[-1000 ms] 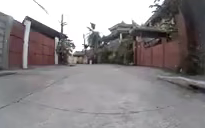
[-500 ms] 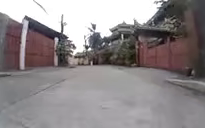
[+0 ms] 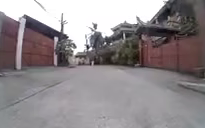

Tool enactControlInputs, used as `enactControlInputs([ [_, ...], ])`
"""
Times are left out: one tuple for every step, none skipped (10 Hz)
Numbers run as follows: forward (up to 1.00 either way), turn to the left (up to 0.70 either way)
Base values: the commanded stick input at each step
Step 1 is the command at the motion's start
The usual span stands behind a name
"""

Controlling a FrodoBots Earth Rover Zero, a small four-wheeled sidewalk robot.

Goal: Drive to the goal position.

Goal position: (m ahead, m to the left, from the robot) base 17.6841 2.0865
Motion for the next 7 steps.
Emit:
enactControlInputs([
  [1.00,0.00],
  [1.00,0.00],
  [1.00,0.00],
  [1.00,0.00],
  [1.00,0.00],
  [1.00,0.00],
  [1.00,0.00],
])
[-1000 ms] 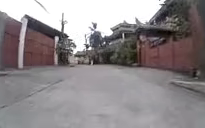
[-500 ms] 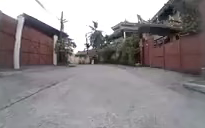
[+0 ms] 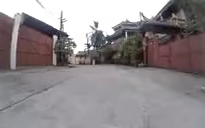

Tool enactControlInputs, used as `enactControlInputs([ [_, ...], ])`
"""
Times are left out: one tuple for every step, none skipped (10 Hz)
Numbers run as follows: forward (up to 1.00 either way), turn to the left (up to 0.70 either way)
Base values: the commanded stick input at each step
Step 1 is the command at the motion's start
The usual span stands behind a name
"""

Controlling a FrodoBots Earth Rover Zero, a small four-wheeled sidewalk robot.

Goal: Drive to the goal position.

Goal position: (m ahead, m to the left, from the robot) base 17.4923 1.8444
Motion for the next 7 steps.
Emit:
enactControlInputs([
  [1.00,0.00],
  [1.00,0.00],
  [1.00,0.00],
  [1.00,0.00],
  [1.00,0.00],
  [1.00,0.00],
  [1.00,0.00],
])
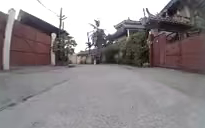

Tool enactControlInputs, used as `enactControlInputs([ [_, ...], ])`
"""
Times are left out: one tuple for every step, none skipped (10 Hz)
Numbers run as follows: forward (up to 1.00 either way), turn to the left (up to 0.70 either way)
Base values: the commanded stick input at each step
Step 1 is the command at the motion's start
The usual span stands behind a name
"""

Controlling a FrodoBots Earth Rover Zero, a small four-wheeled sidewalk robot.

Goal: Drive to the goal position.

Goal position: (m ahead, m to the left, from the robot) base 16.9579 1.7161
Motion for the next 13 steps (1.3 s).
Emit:
enactControlInputs([
  [1.00,0.00],
  [1.00,0.00],
  [1.00,0.00],
  [1.00,0.00],
  [1.00,0.00],
  [1.00,0.00],
  [1.00,0.00],
  [1.00,0.00],
  [1.00,0.00],
  [1.00,0.00],
  [1.00,0.00],
  [1.00,0.00],
  [1.00,0.00],
])
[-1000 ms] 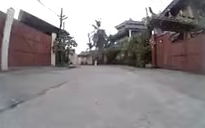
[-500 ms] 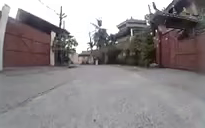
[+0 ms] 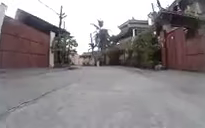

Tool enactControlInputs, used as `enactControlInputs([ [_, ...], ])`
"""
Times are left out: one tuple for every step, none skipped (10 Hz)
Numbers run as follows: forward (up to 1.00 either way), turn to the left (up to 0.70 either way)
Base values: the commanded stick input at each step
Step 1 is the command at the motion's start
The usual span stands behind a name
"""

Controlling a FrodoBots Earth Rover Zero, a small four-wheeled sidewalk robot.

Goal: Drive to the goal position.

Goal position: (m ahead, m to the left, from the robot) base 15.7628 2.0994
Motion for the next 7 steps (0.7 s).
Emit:
enactControlInputs([
  [1.00,0.00],
  [1.00,0.00],
  [1.00,0.00],
  [1.00,0.00],
  [1.00,0.00],
  [1.00,-0.04],
  [1.00,-0.19],
])
